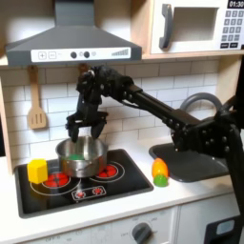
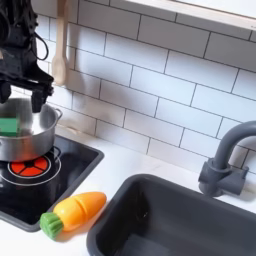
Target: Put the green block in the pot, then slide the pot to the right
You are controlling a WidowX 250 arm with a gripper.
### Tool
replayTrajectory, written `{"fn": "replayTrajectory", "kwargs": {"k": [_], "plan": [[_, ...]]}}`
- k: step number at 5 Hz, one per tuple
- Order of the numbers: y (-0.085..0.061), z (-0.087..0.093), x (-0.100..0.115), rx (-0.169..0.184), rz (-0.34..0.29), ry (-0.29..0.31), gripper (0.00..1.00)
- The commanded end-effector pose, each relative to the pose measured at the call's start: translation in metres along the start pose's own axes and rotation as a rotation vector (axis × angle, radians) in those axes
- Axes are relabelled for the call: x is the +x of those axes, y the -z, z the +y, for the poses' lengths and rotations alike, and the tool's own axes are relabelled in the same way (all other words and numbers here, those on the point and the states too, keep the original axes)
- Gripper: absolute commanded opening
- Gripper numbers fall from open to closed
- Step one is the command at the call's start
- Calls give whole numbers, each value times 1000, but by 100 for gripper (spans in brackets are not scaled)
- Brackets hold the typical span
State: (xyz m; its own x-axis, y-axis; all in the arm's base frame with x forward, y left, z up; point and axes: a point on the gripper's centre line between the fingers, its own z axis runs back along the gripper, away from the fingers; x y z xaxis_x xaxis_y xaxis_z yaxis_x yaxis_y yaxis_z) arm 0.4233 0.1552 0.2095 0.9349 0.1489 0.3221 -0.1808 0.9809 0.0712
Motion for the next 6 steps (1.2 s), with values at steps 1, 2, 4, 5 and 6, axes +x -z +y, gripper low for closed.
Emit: {"fn": "replayTrajectory", "kwargs": {"k": [1,2,4,5,6], "plan": [[10,-2,-6,-5,35,17,100],[18,-5,-12,-16,64,28,100],[20,-6,-17,-20,84,41,100],[21,-11,-23,-34,102,53,100],[30,-13,-32,-38,137,62,100]]}}
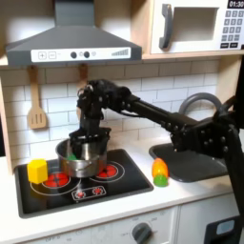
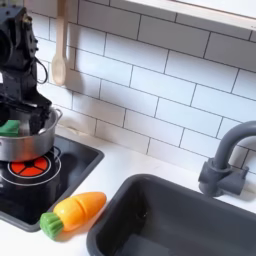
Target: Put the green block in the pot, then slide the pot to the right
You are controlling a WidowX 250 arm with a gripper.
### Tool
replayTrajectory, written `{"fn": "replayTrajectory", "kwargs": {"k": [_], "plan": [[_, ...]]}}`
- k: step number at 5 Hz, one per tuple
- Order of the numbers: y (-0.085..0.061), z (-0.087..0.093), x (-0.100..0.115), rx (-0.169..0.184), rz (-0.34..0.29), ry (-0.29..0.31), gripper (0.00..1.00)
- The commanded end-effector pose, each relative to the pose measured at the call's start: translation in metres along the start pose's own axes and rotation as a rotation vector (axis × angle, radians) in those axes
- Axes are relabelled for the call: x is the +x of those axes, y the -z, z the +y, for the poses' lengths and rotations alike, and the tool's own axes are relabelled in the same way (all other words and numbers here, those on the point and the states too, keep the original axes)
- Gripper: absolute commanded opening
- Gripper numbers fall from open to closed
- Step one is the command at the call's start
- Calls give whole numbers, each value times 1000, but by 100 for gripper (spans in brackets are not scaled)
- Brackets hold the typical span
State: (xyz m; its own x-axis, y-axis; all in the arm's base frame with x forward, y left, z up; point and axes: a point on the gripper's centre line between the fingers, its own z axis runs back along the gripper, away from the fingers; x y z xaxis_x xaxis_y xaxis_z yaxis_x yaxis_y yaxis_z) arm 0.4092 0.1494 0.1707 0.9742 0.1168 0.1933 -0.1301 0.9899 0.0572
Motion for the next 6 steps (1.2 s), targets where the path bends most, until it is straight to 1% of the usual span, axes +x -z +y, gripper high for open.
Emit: {"fn": "replayTrajectory", "kwargs": {"k": [1,2,3,4,5,6], "plan": [[6,-9,-8,-22,22,27,100],[4,-14,-10,-30,23,41,100],[3,-27,-11,-43,22,70,100],[2,-35,-15,-53,24,83,100],[0,-51,-21,-69,29,106,100],[-3,-63,-24,-79,25,135,100]]}}
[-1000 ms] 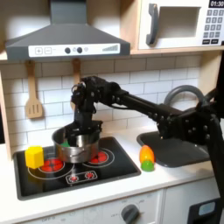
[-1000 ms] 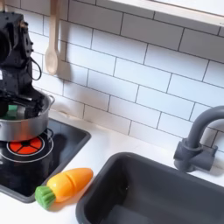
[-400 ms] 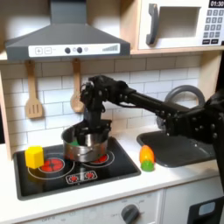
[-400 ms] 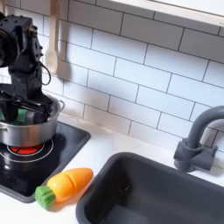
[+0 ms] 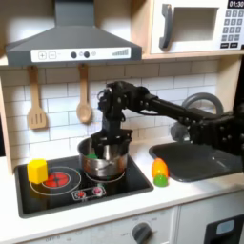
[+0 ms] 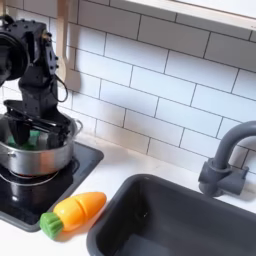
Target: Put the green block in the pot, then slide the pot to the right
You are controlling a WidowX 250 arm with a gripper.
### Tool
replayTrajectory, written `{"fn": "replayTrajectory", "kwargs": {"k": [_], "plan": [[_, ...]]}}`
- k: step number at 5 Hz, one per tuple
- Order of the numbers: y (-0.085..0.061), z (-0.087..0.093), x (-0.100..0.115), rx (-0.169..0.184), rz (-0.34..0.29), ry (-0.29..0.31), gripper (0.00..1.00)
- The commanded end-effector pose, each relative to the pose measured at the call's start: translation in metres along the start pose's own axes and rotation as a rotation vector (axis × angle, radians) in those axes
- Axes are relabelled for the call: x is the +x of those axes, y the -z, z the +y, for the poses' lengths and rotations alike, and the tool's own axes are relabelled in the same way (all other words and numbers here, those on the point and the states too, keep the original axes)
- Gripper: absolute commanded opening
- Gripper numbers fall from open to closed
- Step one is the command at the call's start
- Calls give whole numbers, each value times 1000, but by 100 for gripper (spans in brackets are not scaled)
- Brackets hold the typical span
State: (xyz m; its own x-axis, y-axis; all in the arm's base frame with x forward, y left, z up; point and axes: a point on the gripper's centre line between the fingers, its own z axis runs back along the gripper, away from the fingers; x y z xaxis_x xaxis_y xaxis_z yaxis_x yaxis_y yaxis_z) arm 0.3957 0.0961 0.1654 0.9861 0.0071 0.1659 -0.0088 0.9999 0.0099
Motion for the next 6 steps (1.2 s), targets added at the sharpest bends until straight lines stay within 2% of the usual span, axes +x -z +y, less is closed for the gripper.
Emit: {"fn": "replayTrajectory", "kwargs": {"k": [1,6], "plan": [[-1,-18,-6,-17,5,33,100],[-7,-43,-15,-26,2,77,100]]}}
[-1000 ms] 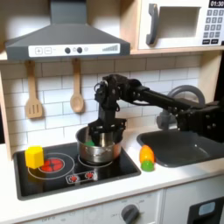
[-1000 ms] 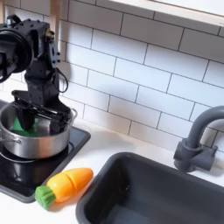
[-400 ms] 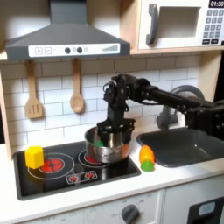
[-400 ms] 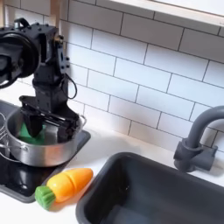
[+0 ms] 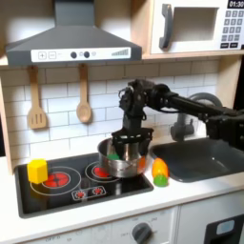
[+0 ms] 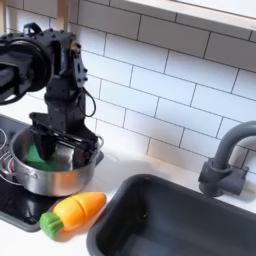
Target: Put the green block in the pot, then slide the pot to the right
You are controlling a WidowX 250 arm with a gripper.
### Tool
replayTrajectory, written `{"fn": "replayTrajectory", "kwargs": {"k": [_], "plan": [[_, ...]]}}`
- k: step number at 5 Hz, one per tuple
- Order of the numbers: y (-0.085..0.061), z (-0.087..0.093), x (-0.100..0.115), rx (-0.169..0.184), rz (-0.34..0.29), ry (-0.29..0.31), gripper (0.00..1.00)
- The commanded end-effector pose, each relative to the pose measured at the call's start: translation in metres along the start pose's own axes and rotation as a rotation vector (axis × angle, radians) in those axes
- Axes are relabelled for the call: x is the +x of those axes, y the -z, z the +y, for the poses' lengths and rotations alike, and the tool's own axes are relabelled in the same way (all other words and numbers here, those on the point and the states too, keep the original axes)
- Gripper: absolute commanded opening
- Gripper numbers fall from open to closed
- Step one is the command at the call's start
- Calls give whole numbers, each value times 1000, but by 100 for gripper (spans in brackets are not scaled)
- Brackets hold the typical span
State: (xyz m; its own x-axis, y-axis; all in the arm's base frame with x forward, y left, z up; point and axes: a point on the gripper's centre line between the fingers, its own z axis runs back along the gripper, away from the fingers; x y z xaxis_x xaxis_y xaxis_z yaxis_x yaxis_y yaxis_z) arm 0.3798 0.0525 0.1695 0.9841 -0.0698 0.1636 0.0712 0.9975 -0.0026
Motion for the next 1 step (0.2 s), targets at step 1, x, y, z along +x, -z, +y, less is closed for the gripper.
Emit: {"fn": "replayTrajectory", "kwargs": {"k": [1], "plan": [[0,-1,0,0,0,2,100]]}}
